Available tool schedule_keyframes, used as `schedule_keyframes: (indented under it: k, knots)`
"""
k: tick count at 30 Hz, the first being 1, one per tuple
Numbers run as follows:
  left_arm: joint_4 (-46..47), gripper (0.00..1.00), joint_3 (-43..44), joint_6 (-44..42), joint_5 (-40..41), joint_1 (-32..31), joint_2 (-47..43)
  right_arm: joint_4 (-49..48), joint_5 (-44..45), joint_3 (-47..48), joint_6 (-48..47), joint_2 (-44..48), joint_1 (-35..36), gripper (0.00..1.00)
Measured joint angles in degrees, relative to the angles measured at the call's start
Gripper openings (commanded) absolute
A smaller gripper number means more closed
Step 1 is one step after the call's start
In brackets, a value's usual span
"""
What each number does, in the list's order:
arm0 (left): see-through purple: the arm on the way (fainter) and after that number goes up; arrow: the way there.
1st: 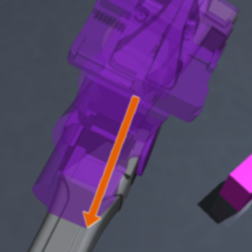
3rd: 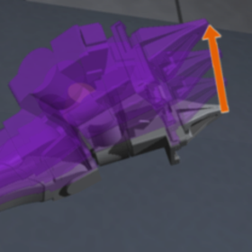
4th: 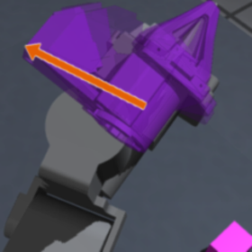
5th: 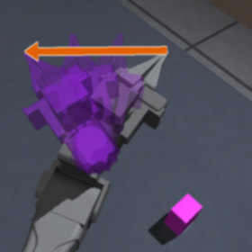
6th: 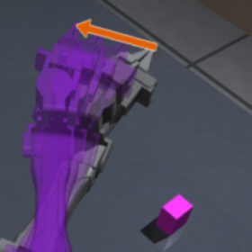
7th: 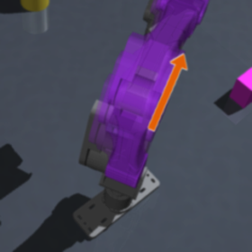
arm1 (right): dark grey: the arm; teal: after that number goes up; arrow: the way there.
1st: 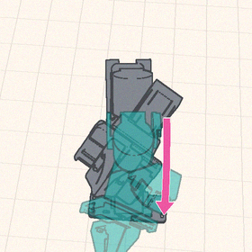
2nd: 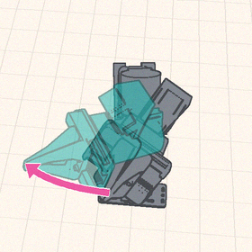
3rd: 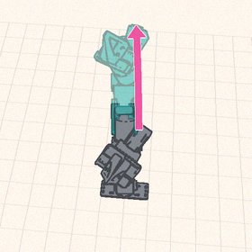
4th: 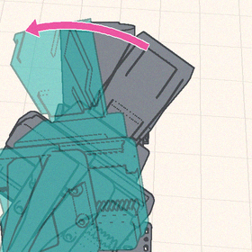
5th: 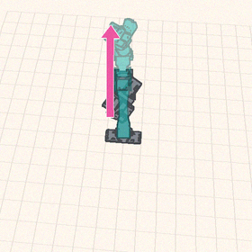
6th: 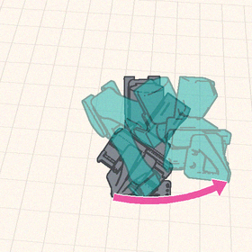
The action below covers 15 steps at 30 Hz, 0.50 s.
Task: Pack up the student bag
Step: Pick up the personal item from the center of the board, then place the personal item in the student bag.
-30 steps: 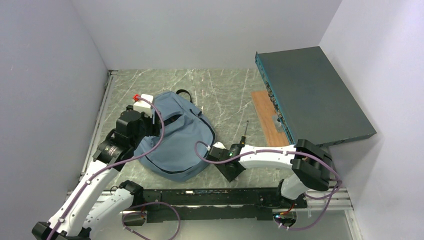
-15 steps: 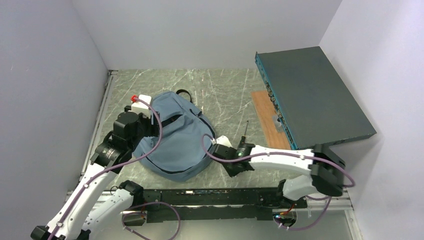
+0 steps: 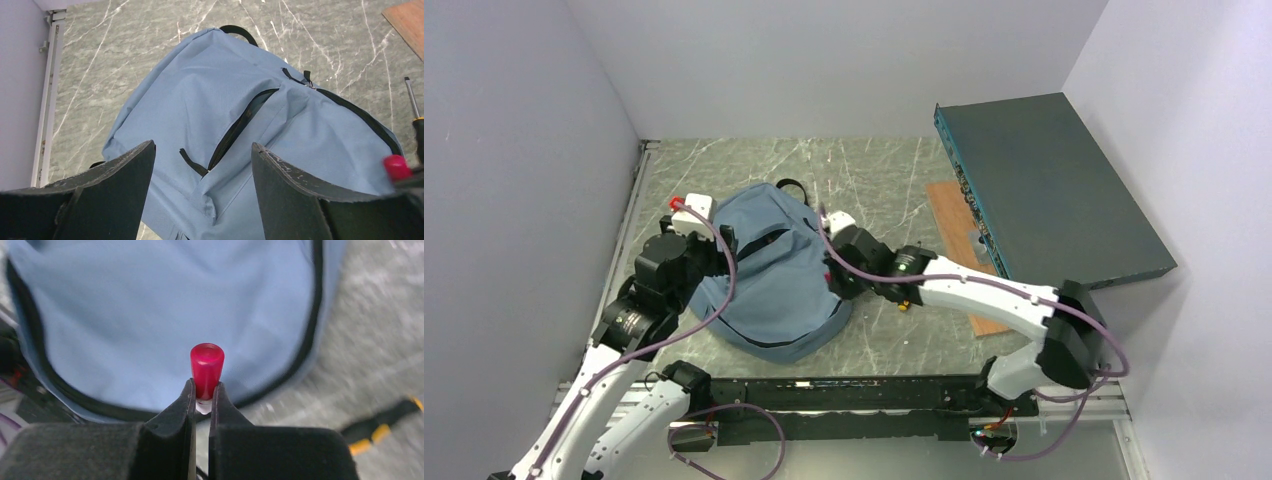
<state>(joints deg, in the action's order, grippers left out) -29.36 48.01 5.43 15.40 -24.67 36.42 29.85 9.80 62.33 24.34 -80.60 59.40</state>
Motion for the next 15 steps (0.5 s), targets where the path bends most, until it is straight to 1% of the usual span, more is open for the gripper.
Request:
schedule_keyframes:
  k: [3,7,9,15]
  knots:
    - [0.00,0.75,-0.02,0.04,0.48,0.00,-0.74,-6.19,-4.70,4.61,-0.59,-6.05,-1.25,0.00]
    - [0.04,0.75,-0.24,0.04,0.83,0.00,-1.79,-13.84,-14.25,7.54,0.50,-13.25,-3.89,0.00]
    - [0.11,0.75,-0.33,0.04,0.96,0.00,-2.14,-16.59,-17.62,9.38,1.64,-16.76,-4.87,0.00]
    - [0.44,0.75,-0.50,0.02,1.27,0.00,-2.43,-25.42,-22.51,15.82,6.16,-26.25,-5.81,0.00]
